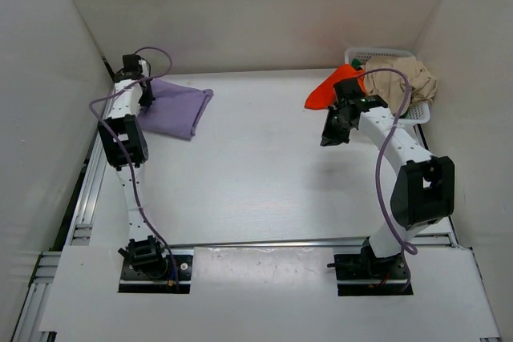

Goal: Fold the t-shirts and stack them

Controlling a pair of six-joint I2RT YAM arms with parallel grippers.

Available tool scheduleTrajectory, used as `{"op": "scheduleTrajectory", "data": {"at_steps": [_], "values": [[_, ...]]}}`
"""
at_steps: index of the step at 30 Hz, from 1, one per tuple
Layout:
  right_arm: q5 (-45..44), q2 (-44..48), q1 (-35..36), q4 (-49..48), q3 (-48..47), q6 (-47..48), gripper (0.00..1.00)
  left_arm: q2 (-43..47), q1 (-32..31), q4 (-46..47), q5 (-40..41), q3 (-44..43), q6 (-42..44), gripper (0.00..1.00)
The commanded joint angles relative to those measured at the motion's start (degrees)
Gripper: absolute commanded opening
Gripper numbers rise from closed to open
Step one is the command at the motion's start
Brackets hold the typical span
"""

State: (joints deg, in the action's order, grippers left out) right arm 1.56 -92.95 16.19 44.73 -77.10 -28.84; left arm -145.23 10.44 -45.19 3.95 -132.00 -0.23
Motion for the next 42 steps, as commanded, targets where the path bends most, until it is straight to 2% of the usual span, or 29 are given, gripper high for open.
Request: {"op": "scheduleTrajectory", "data": {"at_steps": [1, 4, 13, 17, 22, 23, 26, 29, 31, 33, 36, 37, 38, 41, 42], "values": [[-1.38, -1.62, -0.19, 3.43, -3.84, 1.33, 0.11, -1.37, 0.19, 9.32, 9.31, -5.62, 0.23, 0.1], [-2.0, -2.76, -0.19, 4.66, -5.25, 1.33, 0.11, -4.35, 1.6, 11.96, 10.73, -9.05, 0.23, 0.1], [-2.0, -6.72, -0.19, 6.51, -8.94, 1.33, 0.11, -5.59, 6.96, 13.64, 10.73, -8.7, 0.23, 0.1], [-1.47, -7.77, -0.19, 7.82, -9.99, 1.33, 0.11, -6.2, 7.67, 14.87, 9.94, -8.0, 0.23, 0.1], [-2.0, -7.78, -0.19, 8.97, -11.58, 1.86, 0.11, -8.32, 7.67, 17.85, 10.56, -11.25, 0.23, 0.13], [-2.0, -8.3, -0.19, 9.49, -11.58, 1.86, 0.11, -8.32, 7.67, 18.46, 10.56, -11.26, 0.23, 0.15], [-2.0, -8.3, -0.19, 9.5, -11.58, 2.39, 0.12, -8.32, 7.67, 20.13, 10.56, -11.26, 0.23, 0.55], [-2.0, -8.3, -0.19, 9.5, -12.1, 2.39, 0.2, -7.7, 7.67, 21.55, 11.34, -11.87, 0.23, 0.89], [-2.0, -7.78, -0.19, 10.03, -12.64, 2.39, 0.21, -5.6, 7.67, 22.07, 12.23, -11.87, 0.23, 0.98], [-1.48, -7.25, -0.19, 10.03, -13.25, 2.39, 0.23, -3.23, 7.67, 22.07, 12.23, -9.95, 0.23, 0.99], [-1.47, -5.94, -0.19, 10.03, -15.35, 2.39, 0.34, 2.74, 6.26, 22.07, 13.54, -6.78, 0.23, 0.99], [-1.47, -5.93, -0.19, 10.03, -16.06, 2.39, 0.38, 6.15, 5.31, 22.07, 15.2, -5.99, 0.23, 0.99], [-1.47, -5.15, -0.19, 10.03, -17.89, 2.39, 0.47, 8.01, 4.08, 22.07, 16.26, -4.33, 0.23, 0.99], [-2.96, -2.78, -2.28, 9.5, -20.54, 2.39, 0.58, 16.16, 2.05, 22.07, 19.17, -0.9, 0.23, 0.99], [-2.97, -2.77, -3.17, 8.63, -22.11, 2.39, 0.63, 18.64, 2.04, 22.07, 19.69, 3.2, 0.23, 0.99]]}}
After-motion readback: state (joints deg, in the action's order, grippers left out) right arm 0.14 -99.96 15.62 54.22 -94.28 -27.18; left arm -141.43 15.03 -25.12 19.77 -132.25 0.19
